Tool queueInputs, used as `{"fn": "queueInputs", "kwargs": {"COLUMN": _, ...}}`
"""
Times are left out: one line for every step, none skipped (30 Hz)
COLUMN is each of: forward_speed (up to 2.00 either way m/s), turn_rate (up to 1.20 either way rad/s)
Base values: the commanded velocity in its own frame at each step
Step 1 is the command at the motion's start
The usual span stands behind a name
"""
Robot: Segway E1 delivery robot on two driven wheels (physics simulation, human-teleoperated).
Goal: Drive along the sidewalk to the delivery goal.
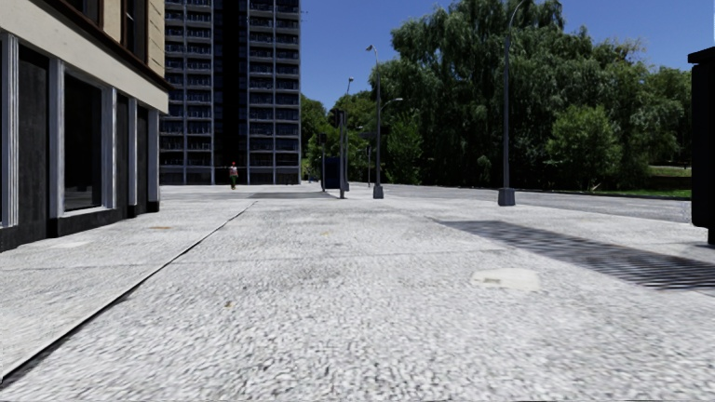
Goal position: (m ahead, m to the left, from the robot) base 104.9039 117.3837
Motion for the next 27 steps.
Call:
{"fn": "queueInputs", "kwargs": {"forward_speed": 2.0, "turn_rate": 0.0}}
{"fn": "queueInputs", "kwargs": {"forward_speed": 2.0, "turn_rate": 0.0}}
{"fn": "queueInputs", "kwargs": {"forward_speed": 2.0, "turn_rate": 0.0}}
{"fn": "queueInputs", "kwargs": {"forward_speed": 2.0, "turn_rate": 0.0}}
{"fn": "queueInputs", "kwargs": {"forward_speed": 2.0, "turn_rate": 0.0}}
{"fn": "queueInputs", "kwargs": {"forward_speed": 2.0, "turn_rate": 0.0}}
{"fn": "queueInputs", "kwargs": {"forward_speed": 2.0, "turn_rate": 0.0}}
{"fn": "queueInputs", "kwargs": {"forward_speed": 2.0, "turn_rate": 0.0}}
{"fn": "queueInputs", "kwargs": {"forward_speed": 2.0, "turn_rate": 0.0}}
{"fn": "queueInputs", "kwargs": {"forward_speed": 2.0, "turn_rate": 0.0}}
{"fn": "queueInputs", "kwargs": {"forward_speed": 2.0, "turn_rate": 0.0}}
{"fn": "queueInputs", "kwargs": {"forward_speed": 2.0, "turn_rate": 0.0}}
{"fn": "queueInputs", "kwargs": {"forward_speed": 2.0, "turn_rate": 0.06}}
{"fn": "queueInputs", "kwargs": {"forward_speed": 2.0, "turn_rate": 0.15}}
{"fn": "queueInputs", "kwargs": {"forward_speed": 2.0, "turn_rate": 0.21}}
{"fn": "queueInputs", "kwargs": {"forward_speed": 2.0, "turn_rate": 0.22}}
{"fn": "queueInputs", "kwargs": {"forward_speed": 2.0, "turn_rate": 0.23}}
{"fn": "queueInputs", "kwargs": {"forward_speed": 2.0, "turn_rate": 0.23}}
{"fn": "queueInputs", "kwargs": {"forward_speed": 2.0, "turn_rate": 0.23}}
{"fn": "queueInputs", "kwargs": {"forward_speed": 2.0, "turn_rate": 0.25}}
{"fn": "queueInputs", "kwargs": {"forward_speed": 2.0, "turn_rate": 0.27}}
{"fn": "queueInputs", "kwargs": {"forward_speed": 2.0, "turn_rate": 0.27}}
{"fn": "queueInputs", "kwargs": {"forward_speed": 2.0, "turn_rate": 0.28}}
{"fn": "queueInputs", "kwargs": {"forward_speed": 2.0, "turn_rate": 0.28}}
{"fn": "queueInputs", "kwargs": {"forward_speed": 2.0, "turn_rate": 0.28}}
{"fn": "queueInputs", "kwargs": {"forward_speed": 2.0, "turn_rate": 0.28}}
{"fn": "queueInputs", "kwargs": {"forward_speed": 2.0, "turn_rate": 0.28}}
